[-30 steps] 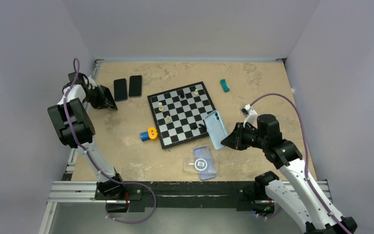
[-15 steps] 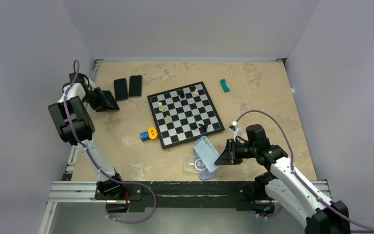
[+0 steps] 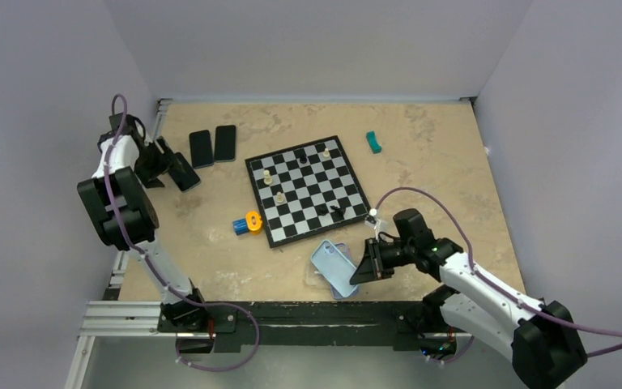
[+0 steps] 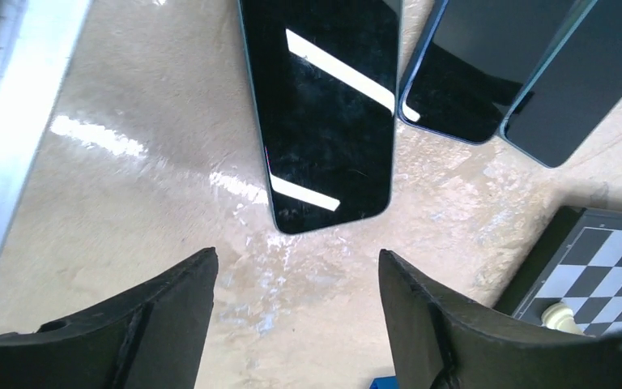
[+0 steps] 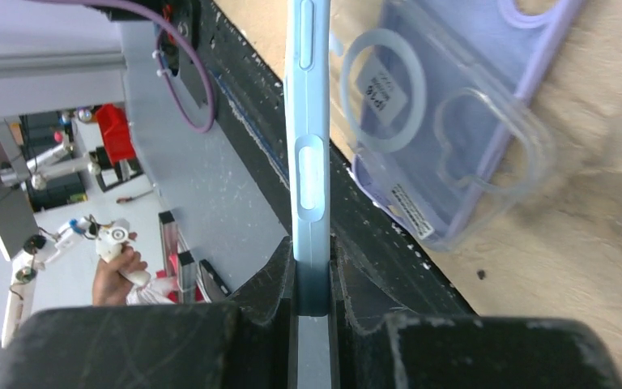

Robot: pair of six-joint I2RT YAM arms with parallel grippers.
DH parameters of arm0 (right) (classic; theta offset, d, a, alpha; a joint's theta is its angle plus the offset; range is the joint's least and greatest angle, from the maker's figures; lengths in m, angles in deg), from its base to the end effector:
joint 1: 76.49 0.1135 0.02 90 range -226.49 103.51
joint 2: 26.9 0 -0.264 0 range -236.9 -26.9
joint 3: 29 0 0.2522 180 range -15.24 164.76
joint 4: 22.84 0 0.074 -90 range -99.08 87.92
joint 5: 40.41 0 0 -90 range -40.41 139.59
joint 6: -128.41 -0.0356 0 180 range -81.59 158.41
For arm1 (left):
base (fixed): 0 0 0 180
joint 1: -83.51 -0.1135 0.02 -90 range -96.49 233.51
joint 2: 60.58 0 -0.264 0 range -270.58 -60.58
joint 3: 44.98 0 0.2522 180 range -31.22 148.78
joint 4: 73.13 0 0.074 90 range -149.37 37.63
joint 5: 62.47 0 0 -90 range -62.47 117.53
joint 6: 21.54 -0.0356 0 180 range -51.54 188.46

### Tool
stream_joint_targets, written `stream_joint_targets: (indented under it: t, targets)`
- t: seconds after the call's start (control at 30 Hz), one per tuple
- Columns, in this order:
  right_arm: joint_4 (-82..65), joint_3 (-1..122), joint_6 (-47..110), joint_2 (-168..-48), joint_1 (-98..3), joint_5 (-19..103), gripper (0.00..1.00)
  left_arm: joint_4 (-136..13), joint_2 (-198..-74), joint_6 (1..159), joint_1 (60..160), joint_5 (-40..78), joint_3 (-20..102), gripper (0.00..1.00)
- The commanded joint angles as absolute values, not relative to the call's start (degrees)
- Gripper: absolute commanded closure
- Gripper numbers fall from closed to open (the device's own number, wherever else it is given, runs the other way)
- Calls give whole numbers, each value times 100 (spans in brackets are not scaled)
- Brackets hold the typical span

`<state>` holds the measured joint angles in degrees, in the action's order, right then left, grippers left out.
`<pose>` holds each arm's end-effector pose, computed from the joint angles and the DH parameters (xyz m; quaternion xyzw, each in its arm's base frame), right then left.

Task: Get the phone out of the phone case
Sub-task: Place the phone case at the center of the board, then reset both arms

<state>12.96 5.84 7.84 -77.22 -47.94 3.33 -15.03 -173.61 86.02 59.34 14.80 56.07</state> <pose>0.1249 0.0972 0.1724 -0.1149 0.8698 0.4728 0.0823 0.3746 0.1595 0.2019 -0.3307 0.9215 -0.0991 0.1779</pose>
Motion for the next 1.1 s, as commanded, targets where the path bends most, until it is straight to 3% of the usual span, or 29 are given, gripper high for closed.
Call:
stream_joint_targets:
  t: [0.0,0.13,0.2,0.37,0.5,0.53,0.67,0.83,1.07]
  targets:
    - [765,617,642,-7891,-4263,134,99,-1455,-16482,8848,6075,2097,5478,23]
    - [811,647,624,-8085,-4167,431,97,-1608,-15680,9006,6338,2238,5188,22]
    - [990,711,635,-8112,-4163,835,91,-1698,-15351,9025,6539,2304,5055,22]
    - [1728,1108,712,-8031,-4166,1885,61,-1926,-14363,9112,7347,2174,4718,21]
    - [1996,1274,634,-7887,-4161,2056,32,-2077,-13705,9247,7677,1568,4332,21]
    - [2081,1309,633,-7847,-4162,2092,29,-2085,-13526,9258,7755,1497,4226,21]
    - [2806,1730,623,-7501,-4165,2705,21,-2313,-12573,9284,8041,1176,3803,17]
    - [3718,2988,691,-7123,-4167,4064,19,-2832,-11456,9306,8559,653,3593,10]
    - [3105,4441,594,-5928,-4191,6345,10,-3933,-10074,9234,10107,920,3159,2]
